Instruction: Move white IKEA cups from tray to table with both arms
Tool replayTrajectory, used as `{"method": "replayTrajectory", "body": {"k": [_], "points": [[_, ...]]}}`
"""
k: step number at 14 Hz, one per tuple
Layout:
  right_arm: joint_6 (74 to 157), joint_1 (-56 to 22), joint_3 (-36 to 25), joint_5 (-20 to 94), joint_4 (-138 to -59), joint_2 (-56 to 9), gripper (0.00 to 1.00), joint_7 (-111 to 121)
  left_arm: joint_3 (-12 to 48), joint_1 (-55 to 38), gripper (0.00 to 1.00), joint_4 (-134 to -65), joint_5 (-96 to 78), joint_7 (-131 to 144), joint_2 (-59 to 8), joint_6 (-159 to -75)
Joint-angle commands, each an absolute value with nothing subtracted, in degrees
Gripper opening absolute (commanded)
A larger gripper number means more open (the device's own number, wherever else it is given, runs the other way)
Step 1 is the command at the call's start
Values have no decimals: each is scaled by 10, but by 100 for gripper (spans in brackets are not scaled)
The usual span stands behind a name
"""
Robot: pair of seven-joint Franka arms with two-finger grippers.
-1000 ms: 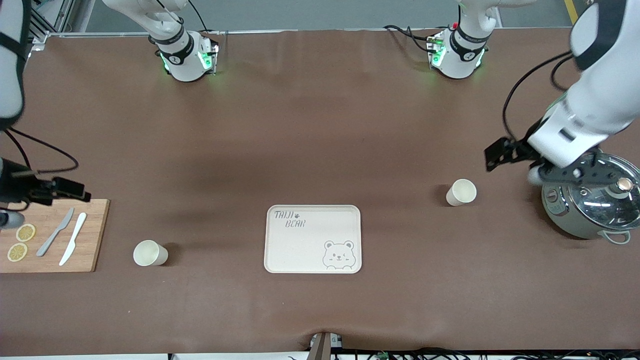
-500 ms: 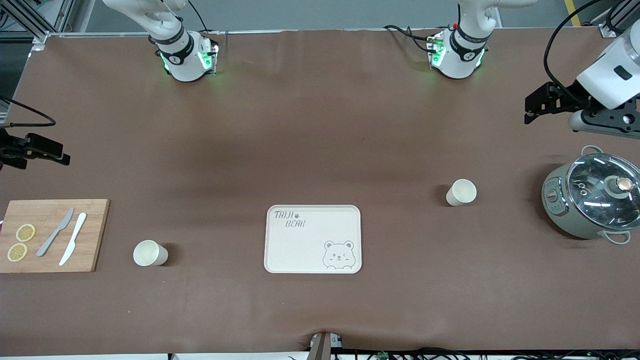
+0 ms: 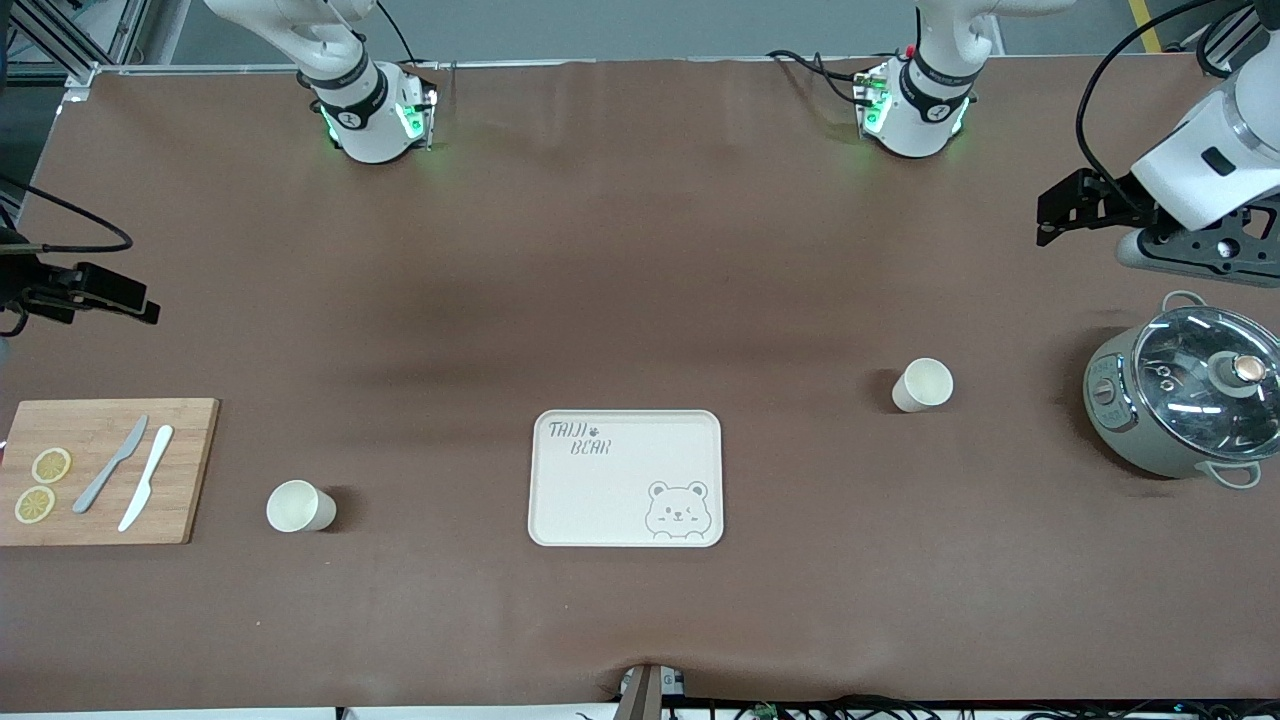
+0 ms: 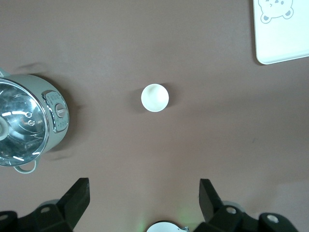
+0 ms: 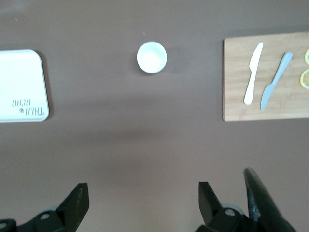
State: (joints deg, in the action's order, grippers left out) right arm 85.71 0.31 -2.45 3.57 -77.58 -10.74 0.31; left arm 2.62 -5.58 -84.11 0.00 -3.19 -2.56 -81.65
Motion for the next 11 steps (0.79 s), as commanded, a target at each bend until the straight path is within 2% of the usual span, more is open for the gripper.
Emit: {"method": "replayTrajectory", "body": {"k": [1, 3, 11], "points": [[909, -2, -23, 32, -858, -55, 100, -4, 25, -53, 100, -838, 6, -32, -25, -812], [927, -1, -23, 31, -882, -39, 100, -1, 25, -54, 100, -837, 4, -26, -28, -812], [900, 2, -25, 33, -879, -35, 100, -1, 26, -57, 100, -838, 36, 34, -32, -816]]}}
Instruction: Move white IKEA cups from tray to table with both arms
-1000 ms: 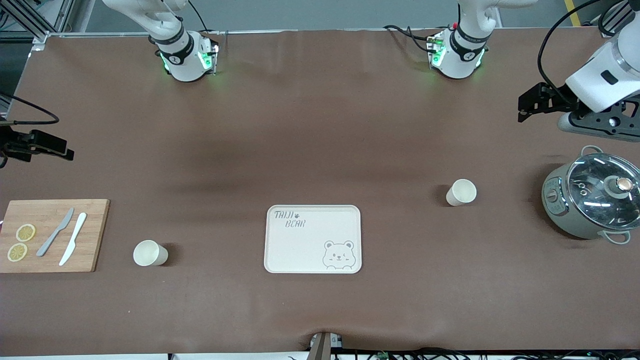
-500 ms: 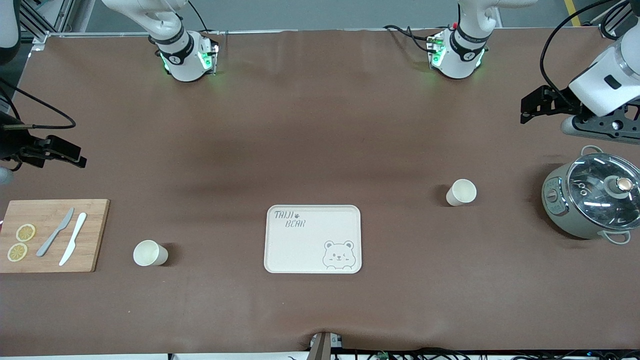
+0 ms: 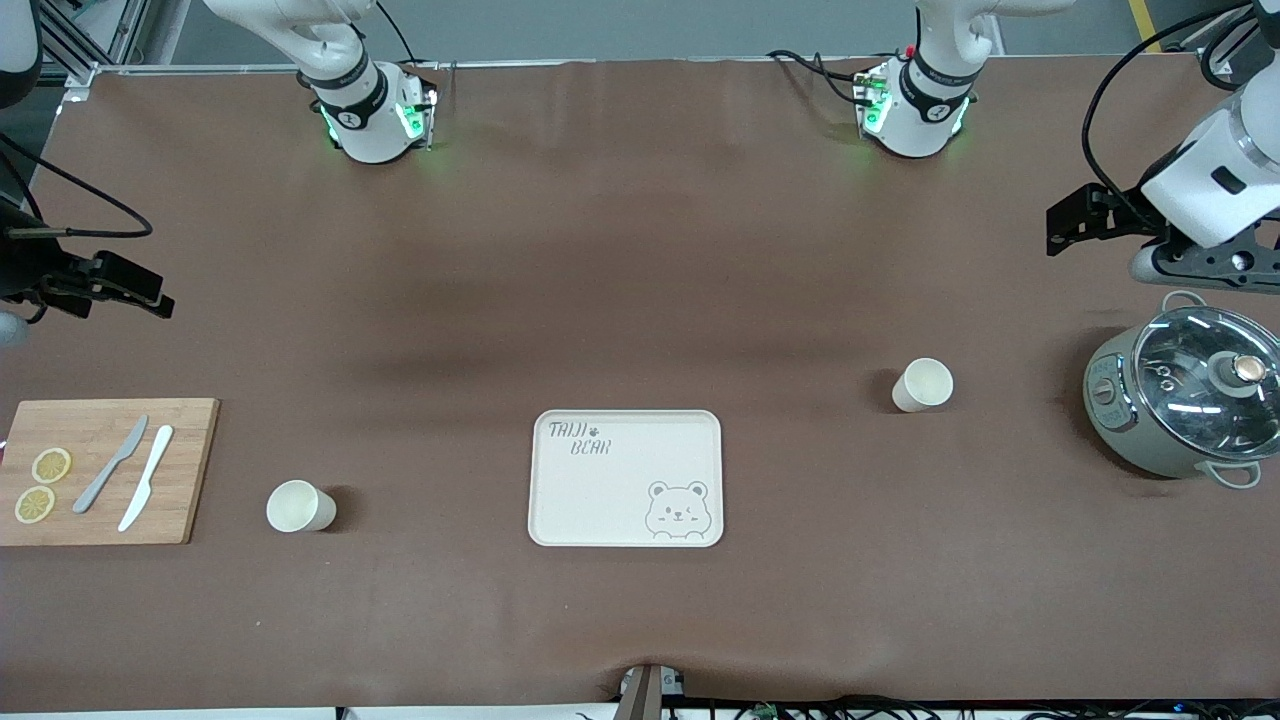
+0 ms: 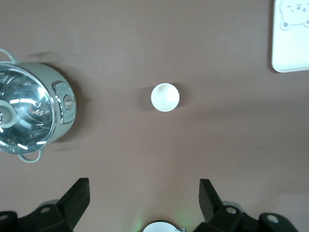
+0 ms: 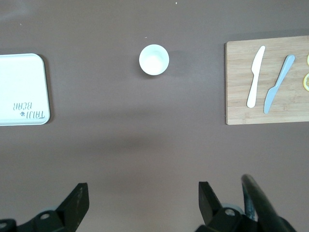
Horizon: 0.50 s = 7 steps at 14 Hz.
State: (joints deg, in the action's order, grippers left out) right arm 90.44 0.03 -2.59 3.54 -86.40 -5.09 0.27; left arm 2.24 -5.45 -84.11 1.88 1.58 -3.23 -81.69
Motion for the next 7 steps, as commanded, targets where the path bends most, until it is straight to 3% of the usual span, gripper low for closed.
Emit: {"method": "replayTrajectory", "body": {"k": [1, 7], "points": [[898, 3, -25, 33, -877, -35, 100, -1, 26, -56, 100, -838, 36, 34, -32, -816], [893, -2, -24, 30, -848, -41, 100, 10, 27, -54, 100, -838, 36, 25, -30, -837]]}}
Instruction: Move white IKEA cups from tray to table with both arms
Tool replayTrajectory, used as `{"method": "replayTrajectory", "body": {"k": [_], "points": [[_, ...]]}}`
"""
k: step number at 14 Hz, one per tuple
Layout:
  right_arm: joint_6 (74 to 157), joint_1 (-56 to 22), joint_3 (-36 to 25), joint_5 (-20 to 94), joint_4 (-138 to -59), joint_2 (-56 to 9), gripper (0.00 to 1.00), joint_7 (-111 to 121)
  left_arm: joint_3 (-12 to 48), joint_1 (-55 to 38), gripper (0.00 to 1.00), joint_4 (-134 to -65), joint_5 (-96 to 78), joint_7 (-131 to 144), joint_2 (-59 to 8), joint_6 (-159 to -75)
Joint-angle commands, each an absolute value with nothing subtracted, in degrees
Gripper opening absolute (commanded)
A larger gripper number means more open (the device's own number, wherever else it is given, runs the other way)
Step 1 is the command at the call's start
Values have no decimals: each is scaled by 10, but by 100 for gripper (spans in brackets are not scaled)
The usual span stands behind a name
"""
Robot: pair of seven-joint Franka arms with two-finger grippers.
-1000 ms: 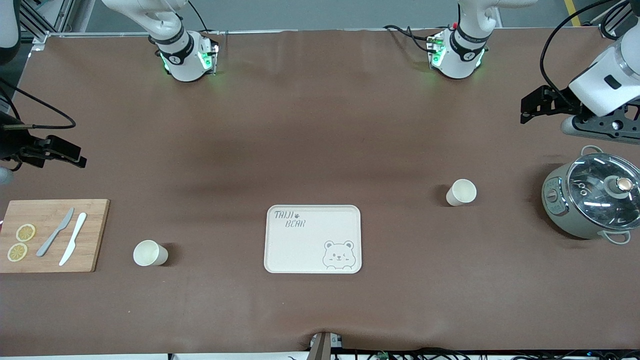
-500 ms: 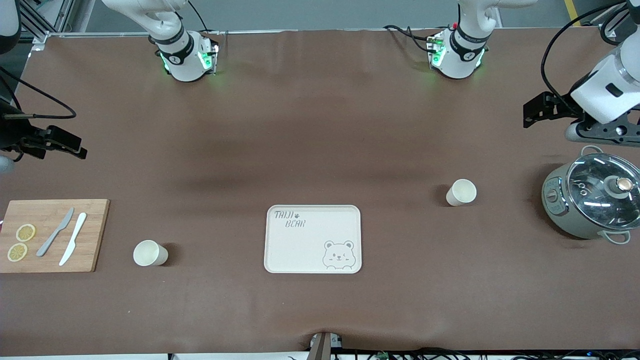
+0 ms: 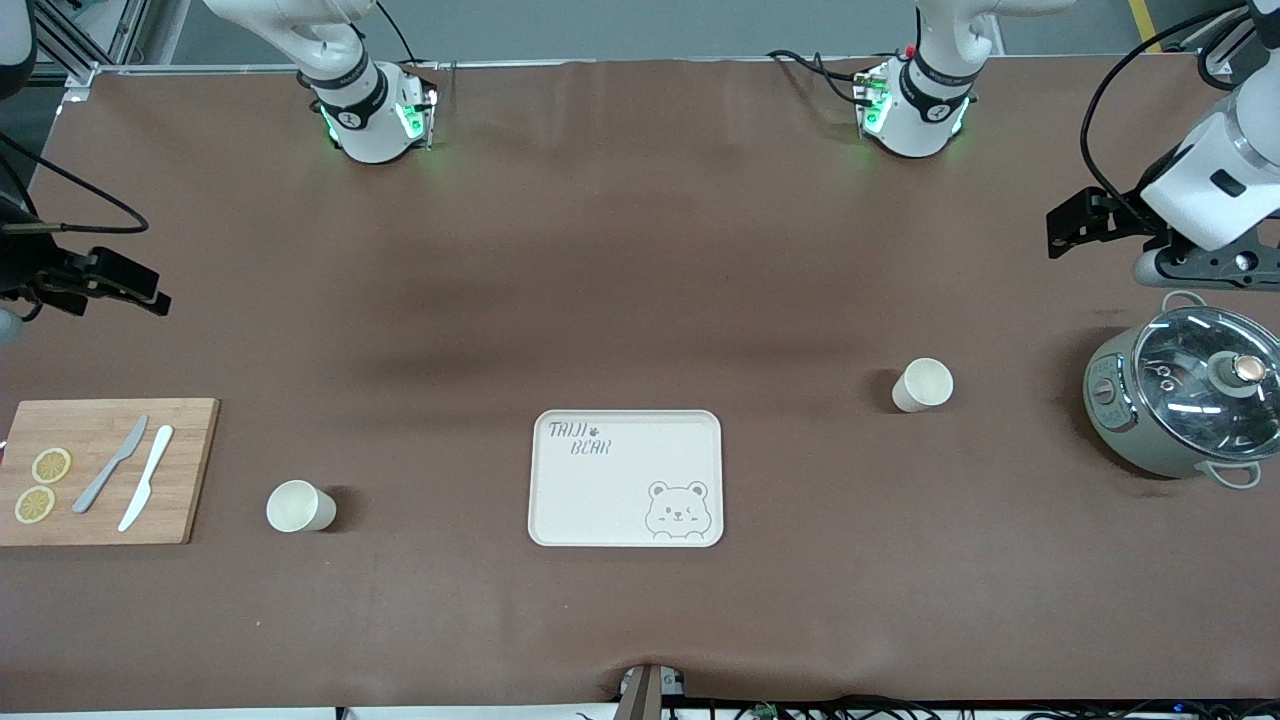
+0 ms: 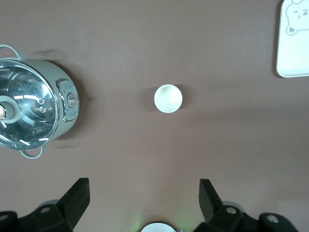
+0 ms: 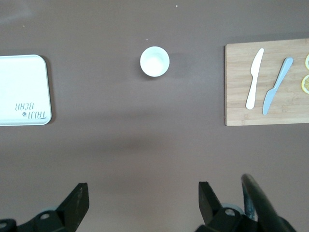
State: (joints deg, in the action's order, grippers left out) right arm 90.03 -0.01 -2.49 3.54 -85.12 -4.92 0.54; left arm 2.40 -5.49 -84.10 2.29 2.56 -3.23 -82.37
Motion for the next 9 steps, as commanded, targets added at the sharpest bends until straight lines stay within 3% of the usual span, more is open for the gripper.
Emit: {"method": "replayTrajectory", "body": {"k": [1, 9], "points": [[887, -2, -24, 30, -848, -40, 100, 9, 26, -53, 100, -837, 34, 20, -30, -844], [871, -3, -22, 29, -846, -40, 100, 8, 27, -54, 100, -834, 25, -4, -26, -846]]}}
